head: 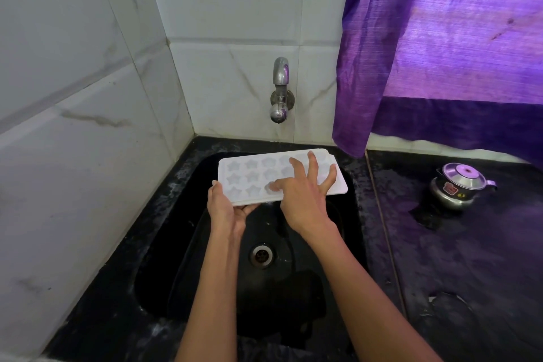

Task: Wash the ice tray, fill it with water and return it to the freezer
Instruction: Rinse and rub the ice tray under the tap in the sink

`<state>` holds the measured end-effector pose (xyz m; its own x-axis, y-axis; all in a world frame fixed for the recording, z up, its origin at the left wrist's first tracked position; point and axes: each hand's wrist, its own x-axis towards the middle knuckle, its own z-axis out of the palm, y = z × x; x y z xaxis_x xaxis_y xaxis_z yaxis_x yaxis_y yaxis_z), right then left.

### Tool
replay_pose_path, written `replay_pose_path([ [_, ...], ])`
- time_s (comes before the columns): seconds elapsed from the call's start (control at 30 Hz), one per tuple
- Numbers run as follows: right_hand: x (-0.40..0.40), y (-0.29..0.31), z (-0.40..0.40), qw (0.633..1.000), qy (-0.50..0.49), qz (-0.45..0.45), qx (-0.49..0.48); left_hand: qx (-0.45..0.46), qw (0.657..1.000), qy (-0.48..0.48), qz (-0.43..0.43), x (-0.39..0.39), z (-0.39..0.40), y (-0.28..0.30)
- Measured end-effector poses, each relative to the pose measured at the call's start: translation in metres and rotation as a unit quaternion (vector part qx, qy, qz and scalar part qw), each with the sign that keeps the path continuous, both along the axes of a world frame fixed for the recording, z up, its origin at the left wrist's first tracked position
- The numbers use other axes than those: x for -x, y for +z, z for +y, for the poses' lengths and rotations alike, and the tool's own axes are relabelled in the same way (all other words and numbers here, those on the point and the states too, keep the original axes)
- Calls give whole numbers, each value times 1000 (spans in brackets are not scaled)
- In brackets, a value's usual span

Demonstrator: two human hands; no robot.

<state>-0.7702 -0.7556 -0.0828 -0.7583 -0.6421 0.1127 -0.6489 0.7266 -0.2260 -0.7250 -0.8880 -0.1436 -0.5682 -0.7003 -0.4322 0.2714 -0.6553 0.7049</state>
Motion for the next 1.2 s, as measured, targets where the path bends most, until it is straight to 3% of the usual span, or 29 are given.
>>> replay_pose_path([
  [0.83,-8,9,-6,999,-13,11,-48,11,1000,-5,-5,0,5,7],
  [1.2,-13,10,-10,999,-22,3,44,15,1000,-6,-7,-2,9,8],
])
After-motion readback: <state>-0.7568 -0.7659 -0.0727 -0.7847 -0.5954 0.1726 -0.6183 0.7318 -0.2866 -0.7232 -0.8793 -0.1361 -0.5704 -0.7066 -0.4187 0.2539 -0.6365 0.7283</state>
